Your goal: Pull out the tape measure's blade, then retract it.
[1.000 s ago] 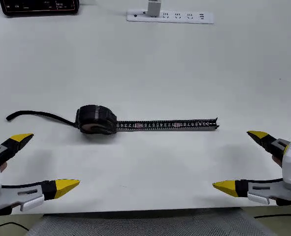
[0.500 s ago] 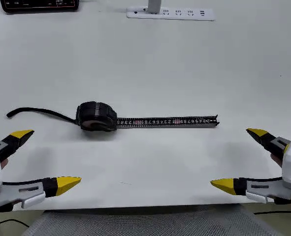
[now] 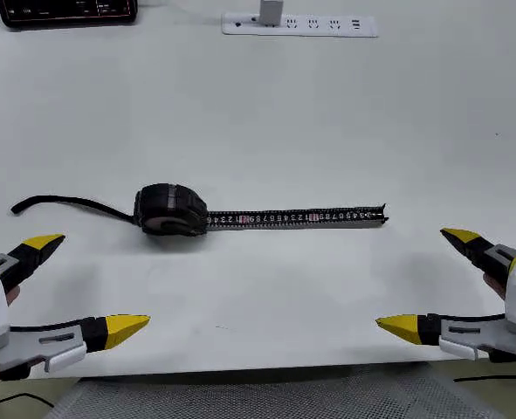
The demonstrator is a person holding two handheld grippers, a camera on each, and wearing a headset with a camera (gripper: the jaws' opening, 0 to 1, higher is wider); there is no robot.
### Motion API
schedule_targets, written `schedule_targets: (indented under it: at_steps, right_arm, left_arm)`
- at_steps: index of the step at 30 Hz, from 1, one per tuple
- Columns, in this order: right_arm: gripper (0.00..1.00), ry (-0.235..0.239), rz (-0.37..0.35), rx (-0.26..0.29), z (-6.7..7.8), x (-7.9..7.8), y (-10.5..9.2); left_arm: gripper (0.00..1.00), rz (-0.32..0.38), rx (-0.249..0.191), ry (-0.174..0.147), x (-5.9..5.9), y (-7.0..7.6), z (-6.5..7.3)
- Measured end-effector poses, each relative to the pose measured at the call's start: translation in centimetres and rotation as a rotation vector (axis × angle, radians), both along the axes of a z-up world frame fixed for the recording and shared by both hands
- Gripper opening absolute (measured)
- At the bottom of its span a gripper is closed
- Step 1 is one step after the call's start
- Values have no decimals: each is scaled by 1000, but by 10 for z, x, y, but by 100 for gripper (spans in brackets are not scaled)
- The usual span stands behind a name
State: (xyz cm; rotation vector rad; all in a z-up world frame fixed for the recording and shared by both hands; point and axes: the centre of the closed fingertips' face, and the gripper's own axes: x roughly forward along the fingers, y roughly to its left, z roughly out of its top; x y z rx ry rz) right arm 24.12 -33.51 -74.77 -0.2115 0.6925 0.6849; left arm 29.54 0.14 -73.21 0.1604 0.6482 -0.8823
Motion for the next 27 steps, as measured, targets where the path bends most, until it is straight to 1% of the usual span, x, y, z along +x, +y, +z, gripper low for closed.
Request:
schedule_targets:
  at_steps: [7,13,17,18,19,22,27]
  right_arm:
    - [97,4,3,1,0,0,0]
    - [97,5,10,-1,-1,1,1]
    - [97,6,12,0,-1,1,2]
    - [97,5,12,2,-1,1,3]
    - [97,3,10,3,-1,2,2]
    - [96,6,8,2,-2,1,2]
    - [96,10,6,-1,-4,0,-2]
  left_arm:
    - [93,7,-4,5,-2,0,0]
    - [92,14,-5,4,-1,1,1]
    - [93,23,-3,9,1,-4,2]
    - [93,40,-15,15,3,-6,2]
    - [93,45,-15,16,4,-8,2]
    - [93,48,-1,14,5,-14,-2]
    - [93,65,-4,25,9,-23,-3]
